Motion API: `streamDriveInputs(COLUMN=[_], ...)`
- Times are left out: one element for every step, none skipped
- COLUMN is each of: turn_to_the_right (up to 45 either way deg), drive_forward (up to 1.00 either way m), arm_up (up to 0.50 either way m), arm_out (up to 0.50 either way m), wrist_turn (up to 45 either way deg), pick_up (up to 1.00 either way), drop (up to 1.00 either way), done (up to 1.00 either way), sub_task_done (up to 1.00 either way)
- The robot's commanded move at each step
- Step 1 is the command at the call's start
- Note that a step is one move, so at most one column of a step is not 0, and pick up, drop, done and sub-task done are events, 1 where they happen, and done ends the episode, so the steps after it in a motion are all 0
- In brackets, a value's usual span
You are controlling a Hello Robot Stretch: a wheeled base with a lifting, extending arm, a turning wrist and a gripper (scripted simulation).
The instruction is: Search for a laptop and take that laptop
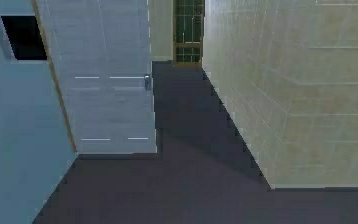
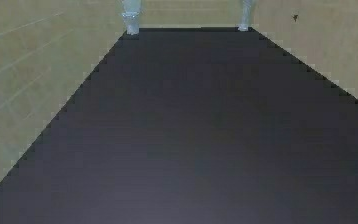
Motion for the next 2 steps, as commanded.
streamDriveInputs(turn_to_the_right=[0.0,0.0], drive_forward=[1.00,1.00], arm_up=[0.00,0.00], arm_out=[0.00,0.00], wrist_turn=[0.0,0.0], pick_up=[0.00,0.00], drop=[0.00,0.00], done=[0.00,0.00], sub_task_done=[0.00,0.00])
